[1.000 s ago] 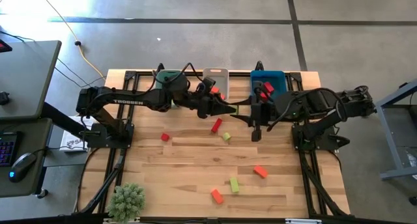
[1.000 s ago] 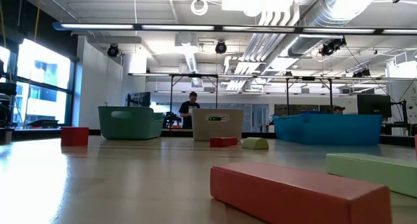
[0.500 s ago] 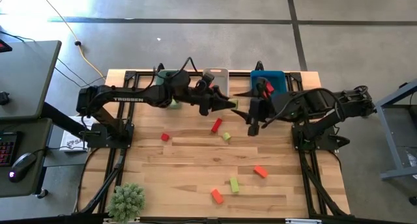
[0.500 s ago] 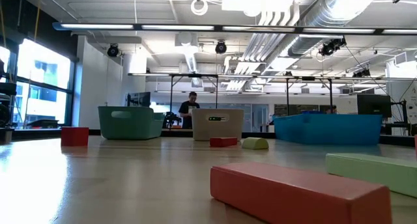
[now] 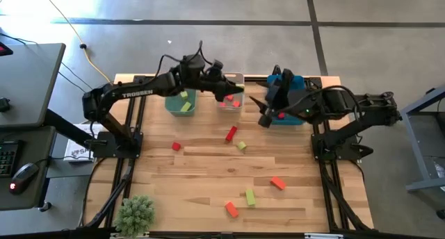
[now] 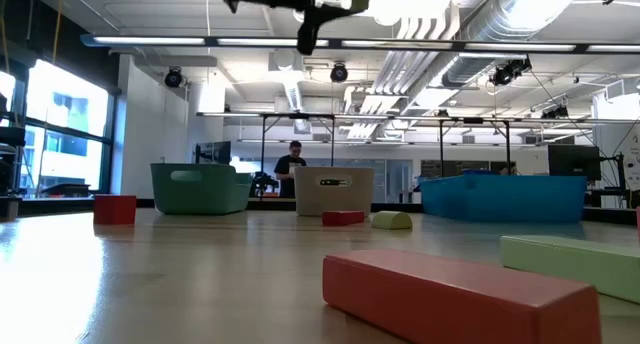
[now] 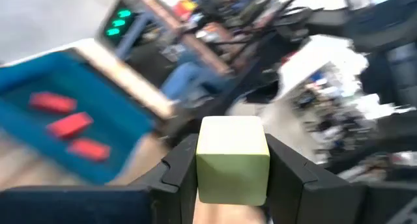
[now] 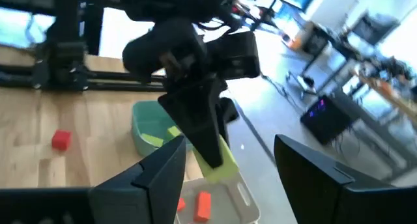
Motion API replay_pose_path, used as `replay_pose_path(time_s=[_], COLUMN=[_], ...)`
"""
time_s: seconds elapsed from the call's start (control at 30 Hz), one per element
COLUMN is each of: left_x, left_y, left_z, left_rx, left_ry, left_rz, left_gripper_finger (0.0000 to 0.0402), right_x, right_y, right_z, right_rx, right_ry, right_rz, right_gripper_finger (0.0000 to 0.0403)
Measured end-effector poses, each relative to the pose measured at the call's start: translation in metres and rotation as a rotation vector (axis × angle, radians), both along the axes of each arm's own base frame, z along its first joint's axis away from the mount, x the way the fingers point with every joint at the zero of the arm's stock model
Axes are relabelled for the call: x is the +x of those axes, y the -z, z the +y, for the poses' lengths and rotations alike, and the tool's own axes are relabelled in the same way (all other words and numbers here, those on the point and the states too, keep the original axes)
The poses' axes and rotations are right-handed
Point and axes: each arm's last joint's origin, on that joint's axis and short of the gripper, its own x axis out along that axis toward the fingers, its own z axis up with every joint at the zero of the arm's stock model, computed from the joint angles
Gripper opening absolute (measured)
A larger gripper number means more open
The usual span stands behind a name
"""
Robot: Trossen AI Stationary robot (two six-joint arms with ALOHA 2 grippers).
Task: Sort & place blocks by color
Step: Put the green block into the green bin
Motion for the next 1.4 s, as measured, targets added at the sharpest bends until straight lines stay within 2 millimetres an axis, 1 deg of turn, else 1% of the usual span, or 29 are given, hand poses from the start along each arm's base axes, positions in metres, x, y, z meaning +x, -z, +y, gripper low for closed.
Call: replay_pose_path(time_s=[0.27, 0.43, 0.57, 0.73, 0.83, 0.97, 1.13, 1.4], left_x=[-0.029, -0.051, -0.067, -0.085, -0.094, -0.107, -0.114, -0.109], left_y=[0.025, 0.041, 0.051, 0.059, 0.063, 0.068, 0.079, 0.1], left_z=[0.036, 0.051, 0.058, 0.062, 0.064, 0.066, 0.069, 0.074], left_rx=[0.078, 0.15, 0.193, 0.235, 0.235, 0.193, 0.111, 0.061], left_ry=[-0.125, -0.249, -0.312, -0.337, -0.35, -0.35, -0.342, -0.295], left_rz=[0.276, 0.531, 0.73, 0.926, 1.031, 1.135, 1.213, 1.286], left_gripper_finger=[0.0111, 0.0111, 0.0112, 0.0112, 0.0112, 0.0112, 0.0113, 0.0113], right_x=[-0.002, -0.001, 0.002, 0.012, 0.02, 0.034, 0.049, 0.062], right_y=[0.007, 0.013, 0.018, 0.027, 0.034, 0.047, 0.064, 0.079], right_z=[-0.026, -0.039, -0.047, -0.054, -0.057, -0.061, -0.068, -0.082], right_rx=[0.115, 0.167, 0.198, 0.232, 0.267, 0.301, 0.305, 0.377], right_ry=[0.15, 0.23, 0.271, 0.312, 0.308, 0.301, 0.321, 0.302], right_rz=[-0.011, -0.004, 0.001, 0.012, 0.026, 0.077, 0.139, 0.183], right_gripper_finger=[0.022, 0.022, 0.022, 0.022, 0.022, 0.022, 0.022, 0.022])
